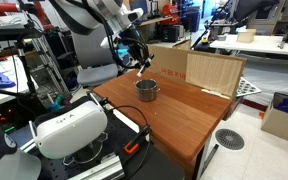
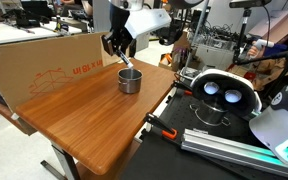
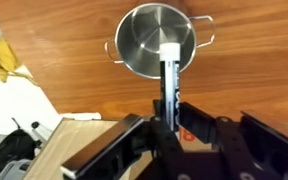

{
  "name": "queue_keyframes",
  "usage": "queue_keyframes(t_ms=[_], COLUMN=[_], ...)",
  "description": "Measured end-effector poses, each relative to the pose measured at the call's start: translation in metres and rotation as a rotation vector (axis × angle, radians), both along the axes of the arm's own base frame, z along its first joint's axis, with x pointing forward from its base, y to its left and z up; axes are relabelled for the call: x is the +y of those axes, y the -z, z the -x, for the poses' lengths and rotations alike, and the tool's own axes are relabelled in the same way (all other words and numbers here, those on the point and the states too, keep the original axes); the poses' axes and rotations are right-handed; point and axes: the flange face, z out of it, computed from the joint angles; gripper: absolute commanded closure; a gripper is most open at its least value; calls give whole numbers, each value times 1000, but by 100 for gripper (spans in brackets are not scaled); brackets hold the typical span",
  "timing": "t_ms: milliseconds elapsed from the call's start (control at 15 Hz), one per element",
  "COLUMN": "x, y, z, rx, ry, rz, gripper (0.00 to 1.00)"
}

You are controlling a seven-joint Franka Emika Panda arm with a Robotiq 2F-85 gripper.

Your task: Put the marker in the silver pot

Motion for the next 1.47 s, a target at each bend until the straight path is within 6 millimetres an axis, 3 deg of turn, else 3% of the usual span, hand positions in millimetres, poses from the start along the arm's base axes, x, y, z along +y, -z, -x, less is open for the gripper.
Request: queue_keyframes(t_ms=[267, 733, 1067, 1133, 1200, 1467], x=[-3, -15, -12, -10, -8, -5], y=[19, 38, 72, 73, 74, 81], z=[-2, -22, -30, -34, -36, -40], rx=[32, 38, 90, 91, 94, 111], ry=[7, 56, 50, 49, 49, 52], rz=[13, 27, 65, 75, 86, 108], gripper=[94, 94, 94, 51, 50, 23])
